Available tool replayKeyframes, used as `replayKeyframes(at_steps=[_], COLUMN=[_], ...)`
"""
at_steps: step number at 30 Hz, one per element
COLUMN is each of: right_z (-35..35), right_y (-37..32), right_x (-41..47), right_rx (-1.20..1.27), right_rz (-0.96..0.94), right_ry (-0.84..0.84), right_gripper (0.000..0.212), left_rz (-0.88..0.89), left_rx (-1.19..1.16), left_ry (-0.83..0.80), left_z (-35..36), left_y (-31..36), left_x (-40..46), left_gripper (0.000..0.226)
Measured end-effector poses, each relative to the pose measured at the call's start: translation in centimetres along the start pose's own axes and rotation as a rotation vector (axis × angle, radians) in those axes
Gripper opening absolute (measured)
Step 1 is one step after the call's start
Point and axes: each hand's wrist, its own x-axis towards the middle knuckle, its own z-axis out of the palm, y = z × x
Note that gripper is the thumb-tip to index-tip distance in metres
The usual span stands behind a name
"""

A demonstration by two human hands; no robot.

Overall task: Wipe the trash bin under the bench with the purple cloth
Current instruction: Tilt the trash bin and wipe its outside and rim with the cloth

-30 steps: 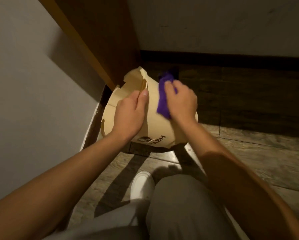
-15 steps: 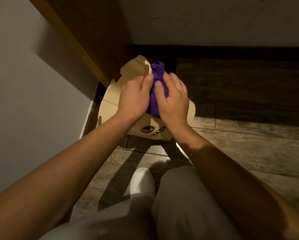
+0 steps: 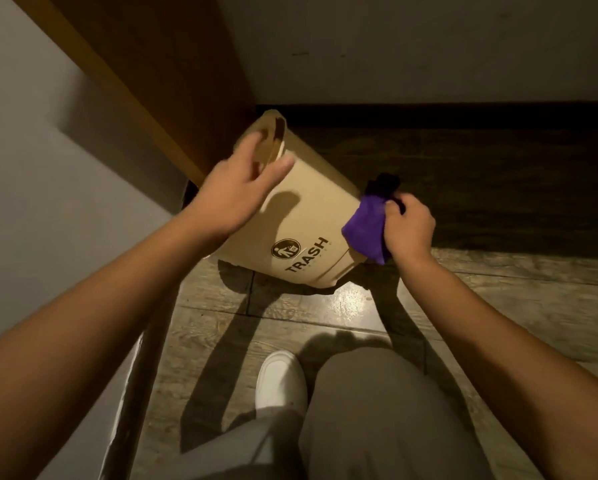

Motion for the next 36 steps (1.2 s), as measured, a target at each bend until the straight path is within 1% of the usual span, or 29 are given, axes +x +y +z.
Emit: replayKeyframes(at_steps=[2,3,6,8,10,12,14,16,19,21,24,25,26,27,30,32,33,34,36], right_z=[-0.6,-0.4,1.1,2.8,5.1,7.2,8.4,8.9,9.1,8.7,6.8,6.3,6.2,6.4,8.5,9.5,9.6,9.4,8.8], right_y=[-0.4,-0.9,-3.8,-6.1,-8.0,-8.6,-7.5,-6.0,-4.4,-3.1,-1.3,-1.3,-1.6,-2.4,-5.6,-6.8,-7.1,-7.2,-6.6], right_x=[0.5,0.4,-1.6,-3.6,-6.2,-8.5,-9.0,-7.2,-4.0,-2.1,0.3,0.4,-0.1,-1.3,-7.6,-9.1,-8.5,-7.3,-4.5], right_rx=[0.030,0.042,0.103,0.170,0.178,0.089,-0.077,-0.152,-0.138,-0.139,-0.048,-0.019,-0.002,0.017,0.045,-0.003,-0.023,-0.034,-0.048], right_rz=[0.035,0.028,-0.081,-0.224,-0.412,-0.584,-0.679,-0.664,-0.458,-0.323,-0.104,-0.067,-0.073,-0.129,-0.509,-0.687,-0.716,-0.700,-0.547], right_ry=[0.006,-0.006,-0.020,-0.028,-0.029,-0.048,-0.042,-0.007,0.020,0.012,-0.031,-0.041,-0.050,-0.063,-0.122,-0.116,-0.100,-0.078,-0.011], right_gripper=[0.034,0.034,0.035,0.036,0.039,0.041,0.045,0.047,0.046,0.049,0.039,0.036,0.033,0.033,0.039,0.042,0.043,0.043,0.041], left_rz=[0.023,0.013,0.053,0.103,0.110,0.090,0.053,-0.022,-0.152,-0.164,-0.165,-0.170,-0.177,-0.183,-0.184,-0.191,-0.188,-0.175,-0.155], left_rx=[0.148,0.158,0.049,0.062,0.040,-0.056,-0.154,-0.161,-0.158,-0.145,-0.109,-0.102,-0.104,-0.116,-0.198,-0.259,-0.293,-0.324,-0.353], left_ry=[-0.023,-0.011,0.139,0.221,0.288,0.323,0.321,0.342,0.391,0.407,0.415,0.409,0.397,0.385,0.347,0.314,0.294,0.265,0.166], left_z=[0.3,1.0,4.4,5.6,5.3,4.8,4.8,4.8,4.6,4.6,4.7,4.6,4.5,4.4,4.4,4.2,4.1,4.0,4.5], left_y=[-3.3,-4.6,-4.8,-3.4,-3.1,-3.9,-4.5,-5.3,-6.9,-7.1,-6.4,-6.2,-5.9,-5.4,-3.6,-2.6,-2.5,-2.5,-2.9], left_x=[-3.1,-4.3,-5.0,-4.2,-3.5,-3.4,-3.5,-3.5,-3.7,-3.9,-3.7,-3.5,-3.1,-2.7,-1.3,-0.7,-0.6,-0.7,-1.8], left_gripper=[0.069,0.066,0.051,0.049,0.050,0.050,0.050,0.050,0.049,0.043,0.041,0.041,0.043,0.046,0.061,0.070,0.069,0.064,0.042])
